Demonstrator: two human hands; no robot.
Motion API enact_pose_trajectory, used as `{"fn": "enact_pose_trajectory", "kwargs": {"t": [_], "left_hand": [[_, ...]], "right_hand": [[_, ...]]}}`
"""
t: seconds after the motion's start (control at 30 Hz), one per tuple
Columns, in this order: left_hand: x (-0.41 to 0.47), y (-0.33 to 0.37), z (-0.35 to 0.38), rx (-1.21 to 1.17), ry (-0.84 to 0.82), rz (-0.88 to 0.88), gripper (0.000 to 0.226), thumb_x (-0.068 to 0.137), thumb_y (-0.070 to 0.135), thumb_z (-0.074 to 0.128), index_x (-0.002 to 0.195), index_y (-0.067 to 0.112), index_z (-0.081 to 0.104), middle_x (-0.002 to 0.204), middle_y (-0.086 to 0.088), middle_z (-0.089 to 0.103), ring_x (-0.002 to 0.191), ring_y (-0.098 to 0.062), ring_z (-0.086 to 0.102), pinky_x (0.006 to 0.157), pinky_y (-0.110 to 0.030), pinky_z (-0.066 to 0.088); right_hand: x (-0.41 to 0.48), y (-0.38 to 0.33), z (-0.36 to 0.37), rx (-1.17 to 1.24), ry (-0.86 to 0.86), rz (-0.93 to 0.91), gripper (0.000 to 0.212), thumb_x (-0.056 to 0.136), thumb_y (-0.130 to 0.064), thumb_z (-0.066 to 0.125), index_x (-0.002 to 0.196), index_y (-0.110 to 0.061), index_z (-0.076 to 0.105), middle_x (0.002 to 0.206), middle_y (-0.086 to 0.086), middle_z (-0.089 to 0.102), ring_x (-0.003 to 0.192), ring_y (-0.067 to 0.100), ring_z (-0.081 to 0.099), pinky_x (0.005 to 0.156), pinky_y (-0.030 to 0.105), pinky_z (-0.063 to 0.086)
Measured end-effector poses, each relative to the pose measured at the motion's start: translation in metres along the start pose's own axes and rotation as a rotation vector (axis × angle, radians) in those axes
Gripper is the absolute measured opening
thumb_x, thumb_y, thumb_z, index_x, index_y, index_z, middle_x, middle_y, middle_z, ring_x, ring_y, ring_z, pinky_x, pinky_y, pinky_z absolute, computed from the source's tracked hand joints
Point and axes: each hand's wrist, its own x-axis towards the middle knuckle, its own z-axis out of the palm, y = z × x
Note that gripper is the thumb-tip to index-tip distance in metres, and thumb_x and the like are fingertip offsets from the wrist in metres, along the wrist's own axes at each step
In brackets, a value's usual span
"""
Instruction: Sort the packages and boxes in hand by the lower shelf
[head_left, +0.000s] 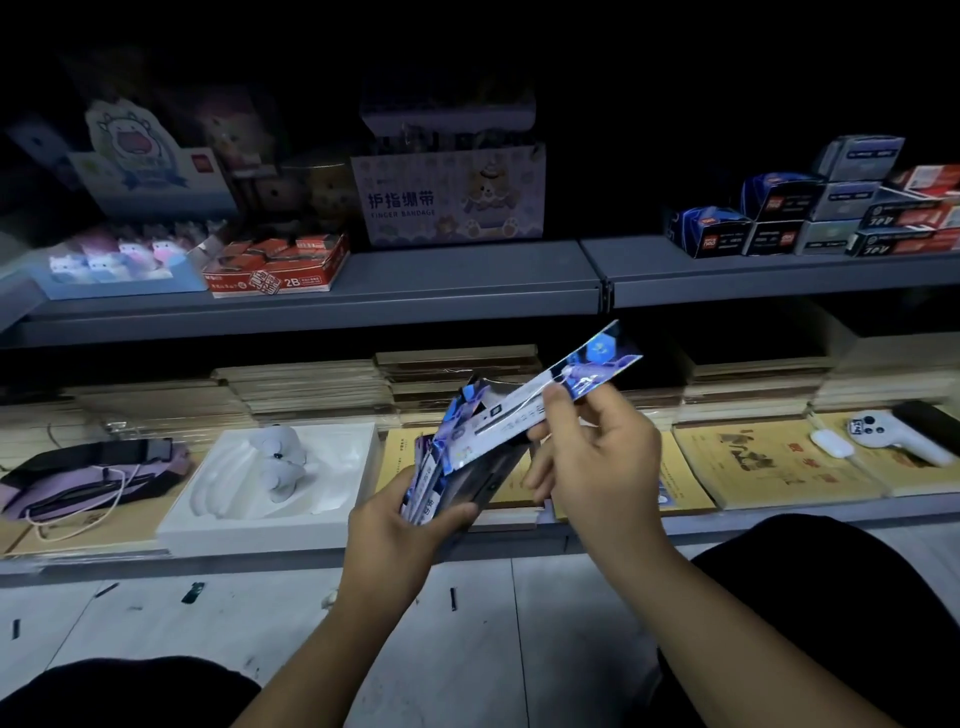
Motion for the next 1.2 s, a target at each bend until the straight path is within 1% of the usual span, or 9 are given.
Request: {"fn": "enact_pose_trajectory", "kwargs": {"t": [0.1,0.23,0.37,0.57,0.7,0.8,1.0,1.13,1.2], "left_hand": [[0.003,-0.005,-0.002,-0.145,-0.002,-0.088,0.044,0.068,0.028,0.092,0.107,0.024,0.071,0.087,0.009,0.077,0.078,-0.012,0.074,0.059,-0.019,0.058],[0.006,-0.008,-0.004,-0.256,-0.028,-0.162,0.049,0.066,0.022,0.094,0.109,0.020,0.072,0.091,0.002,0.080,0.082,-0.020,0.078,0.069,-0.039,0.065],[0.006,-0.011,-0.003,-0.262,-0.039,-0.162,0.052,0.062,0.023,0.095,0.109,0.018,0.073,0.093,0.000,0.080,0.086,-0.022,0.078,0.076,-0.043,0.064],[0.007,-0.009,-0.005,-0.268,-0.040,-0.138,0.055,0.063,0.023,0.094,0.113,0.020,0.071,0.095,0.002,0.080,0.087,-0.019,0.077,0.074,-0.036,0.064],[0.007,-0.009,-0.006,-0.242,-0.029,-0.120,0.055,0.064,0.023,0.095,0.114,0.020,0.071,0.095,0.005,0.080,0.088,-0.017,0.077,0.078,-0.037,0.064],[0.008,-0.011,-0.005,-0.215,-0.028,-0.115,0.056,0.061,0.030,0.096,0.111,0.021,0.072,0.096,0.005,0.080,0.089,-0.018,0.077,0.077,-0.037,0.064],[0.006,-0.009,-0.004,-0.128,0.001,-0.066,0.044,0.064,0.028,0.094,0.101,0.030,0.071,0.088,0.010,0.078,0.082,-0.007,0.074,0.061,-0.018,0.057],[0.004,-0.007,-0.003,-0.075,-0.007,-0.030,0.045,0.066,0.030,0.093,0.104,0.030,0.068,0.089,0.016,0.074,0.081,0.006,0.070,0.059,-0.013,0.054],[0.003,-0.007,-0.002,-0.026,-0.005,-0.009,0.052,0.065,0.035,0.093,0.110,0.024,0.071,0.093,0.016,0.075,0.082,0.005,0.070,0.060,-0.010,0.053]], "right_hand": [[0.010,-0.007,-0.010,0.093,0.111,0.009,0.032,0.104,-0.014,0.057,0.075,0.001,0.054,0.059,0.018,0.061,0.036,0.031,0.056,0.037,0.037,0.045],[0.020,-0.007,-0.022,0.080,0.157,-0.023,0.034,0.105,-0.015,0.056,0.076,0.001,0.053,0.061,0.013,0.064,0.039,0.032,0.058,0.038,0.044,0.046],[0.020,-0.004,-0.022,0.035,0.123,-0.049,0.032,0.105,-0.017,0.055,0.075,-0.006,0.055,0.061,0.012,0.064,0.040,0.035,0.059,0.039,0.037,0.047],[0.017,-0.002,-0.023,-0.092,0.008,-0.117,0.030,0.105,-0.018,0.055,0.076,-0.011,0.057,0.048,0.010,0.058,0.036,0.021,0.056,0.040,0.034,0.048],[0.018,-0.001,-0.024,-0.150,0.066,-0.231,0.027,0.104,-0.015,0.056,0.079,-0.005,0.058,0.045,0.006,0.056,0.036,0.017,0.056,0.042,0.044,0.049],[0.020,0.001,-0.026,-0.171,0.097,-0.270,0.028,0.103,-0.014,0.057,0.078,-0.003,0.058,0.044,0.003,0.055,0.036,0.017,0.056,0.044,0.042,0.050],[0.018,0.001,-0.022,-0.182,0.039,-0.270,0.029,0.102,-0.014,0.058,0.075,-0.002,0.056,0.048,0.013,0.054,0.037,0.024,0.054,0.041,0.038,0.046],[0.017,0.002,-0.022,-0.175,0.068,-0.272,0.028,0.103,-0.013,0.057,0.076,-0.005,0.057,0.045,0.005,0.054,0.036,0.017,0.056,0.042,0.037,0.048],[0.016,0.003,-0.022,-0.166,0.058,-0.266,0.029,0.104,-0.013,0.056,0.076,-0.007,0.057,0.044,0.003,0.055,0.036,0.018,0.057,0.043,0.037,0.050]]}}
